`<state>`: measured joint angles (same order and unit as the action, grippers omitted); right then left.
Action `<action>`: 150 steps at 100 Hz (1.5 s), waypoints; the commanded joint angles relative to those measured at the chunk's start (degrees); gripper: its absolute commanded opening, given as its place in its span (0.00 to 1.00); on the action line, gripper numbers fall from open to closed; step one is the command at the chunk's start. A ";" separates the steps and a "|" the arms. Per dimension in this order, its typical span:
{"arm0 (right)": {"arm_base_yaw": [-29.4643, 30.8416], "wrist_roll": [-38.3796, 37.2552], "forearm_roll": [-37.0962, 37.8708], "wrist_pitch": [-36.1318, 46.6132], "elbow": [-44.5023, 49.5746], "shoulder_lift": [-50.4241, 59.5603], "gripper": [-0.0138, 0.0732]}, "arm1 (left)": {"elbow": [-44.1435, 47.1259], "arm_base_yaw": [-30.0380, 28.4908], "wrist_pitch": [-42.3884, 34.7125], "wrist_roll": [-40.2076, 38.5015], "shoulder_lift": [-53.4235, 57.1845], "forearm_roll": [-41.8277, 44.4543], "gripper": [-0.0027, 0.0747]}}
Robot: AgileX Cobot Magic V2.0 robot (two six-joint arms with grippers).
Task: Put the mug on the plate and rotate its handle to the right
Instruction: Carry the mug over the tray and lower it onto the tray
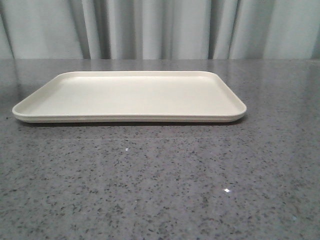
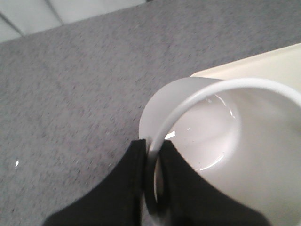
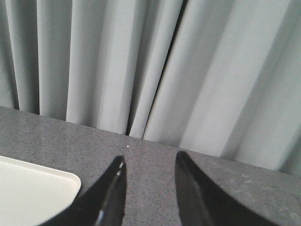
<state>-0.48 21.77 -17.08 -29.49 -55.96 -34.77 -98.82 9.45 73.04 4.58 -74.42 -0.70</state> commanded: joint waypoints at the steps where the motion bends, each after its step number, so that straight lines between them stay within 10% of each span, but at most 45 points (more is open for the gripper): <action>1: 0.00 0.37 0.08 3.99 -1.34 -0.56 0.48 | -6.54 4.91 -0.77 0.20 -2.69 -1.68 0.01; 45: 0.00 0.37 0.08 3.09 -1.34 -0.56 0.48 | -14.14 23.95 -0.76 0.57 -23.03 1.54 0.01; 150: 0.00 0.37 0.08 1.75 -1.34 -0.56 0.48 | -13.84 22.91 -0.74 0.57 -33.01 0.70 0.01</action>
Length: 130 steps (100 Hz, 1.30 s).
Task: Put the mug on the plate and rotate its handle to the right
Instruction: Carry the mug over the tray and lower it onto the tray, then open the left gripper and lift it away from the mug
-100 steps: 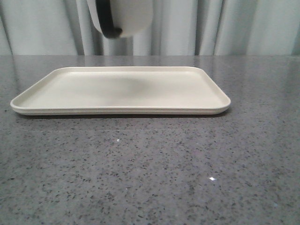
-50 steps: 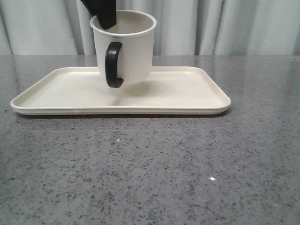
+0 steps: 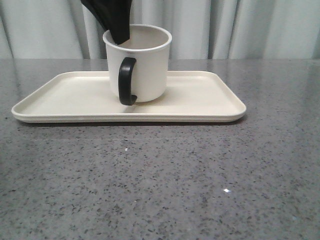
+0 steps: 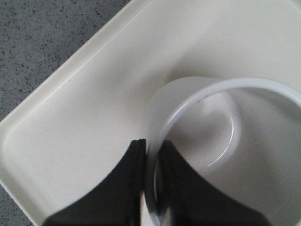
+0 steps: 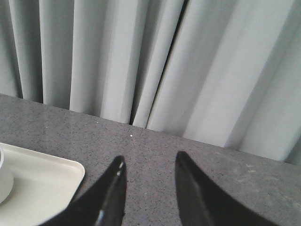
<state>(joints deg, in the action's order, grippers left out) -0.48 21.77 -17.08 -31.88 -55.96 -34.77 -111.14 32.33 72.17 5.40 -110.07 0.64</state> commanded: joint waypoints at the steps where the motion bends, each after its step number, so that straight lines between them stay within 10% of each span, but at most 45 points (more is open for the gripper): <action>1: 0.00 0.37 0.08 4.13 -1.34 -0.56 0.48 | -1.52 0.03 0.13 -0.24 2.64 -0.64 0.01; 50: 0.00 0.37 0.08 4.07 -1.34 -0.56 0.48 | -1.52 0.03 0.21 -0.24 2.54 0.47 0.02; 86: 0.00 0.37 0.08 3.83 -1.34 -0.56 0.48 | -1.52 0.03 0.21 -0.24 2.54 0.47 0.40; 130: 0.00 0.37 0.08 3.53 -1.34 -0.56 0.48 | -9.01 0.03 0.21 -0.24 5.13 0.99 0.42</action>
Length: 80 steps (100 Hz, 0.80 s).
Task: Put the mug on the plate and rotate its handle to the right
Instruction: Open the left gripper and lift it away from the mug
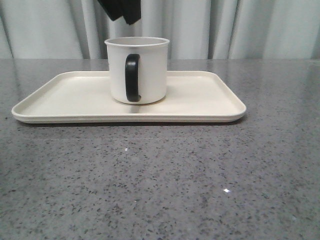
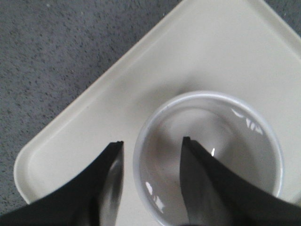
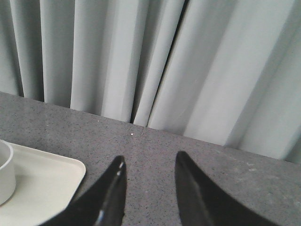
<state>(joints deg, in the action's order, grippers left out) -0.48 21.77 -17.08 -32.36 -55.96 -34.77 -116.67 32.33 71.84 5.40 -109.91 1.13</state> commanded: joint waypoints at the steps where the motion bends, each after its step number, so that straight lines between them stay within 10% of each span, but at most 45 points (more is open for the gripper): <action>1: 0.00 0.37 0.08 4.01 -1.34 -0.56 0.48 | -3.60 0.03 0.55 -0.24 5.25 0.80 0.42; 80: 0.00 0.37 0.08 4.07 -1.34 -0.56 0.48 | 6.92 -9.89 0.55 -5.89 41.64 15.99 0.41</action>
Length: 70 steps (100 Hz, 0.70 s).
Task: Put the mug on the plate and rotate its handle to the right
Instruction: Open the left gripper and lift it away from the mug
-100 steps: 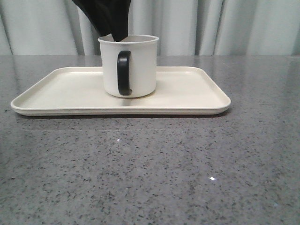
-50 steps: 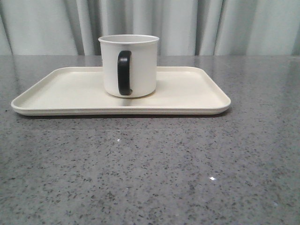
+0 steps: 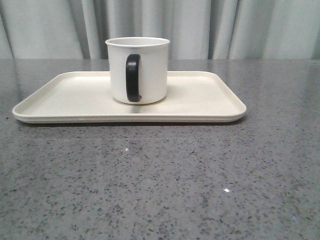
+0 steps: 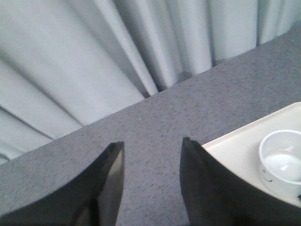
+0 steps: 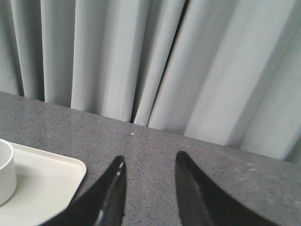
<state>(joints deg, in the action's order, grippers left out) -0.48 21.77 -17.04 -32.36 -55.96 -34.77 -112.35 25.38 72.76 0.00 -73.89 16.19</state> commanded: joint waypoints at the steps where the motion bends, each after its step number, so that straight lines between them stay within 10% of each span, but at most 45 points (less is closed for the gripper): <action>1: 0.00 0.37 0.04 4.07 -1.34 -0.56 0.48 | 3.47 -3.54 -0.38 -0.49 6.02 0.93 0.41; 20: 0.00 0.37 0.04 4.07 -1.34 -0.56 0.48 | 16.75 -10.29 -0.38 -0.49 15.25 0.93 0.32; 38: 0.00 0.37 0.04 3.74 -1.34 -0.56 0.48 | 30.03 -12.91 -1.24 -0.49 21.78 0.93 0.01; 70: 0.00 0.42 -0.80 5.15 -2.72 -1.57 0.48 | 46.21 -13.00 -9.08 -4.79 29.18 0.66 0.01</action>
<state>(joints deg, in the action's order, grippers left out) -0.48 21.77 -17.04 -32.83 -55.96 -34.90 -67.22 12.59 69.53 -3.47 -46.40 16.16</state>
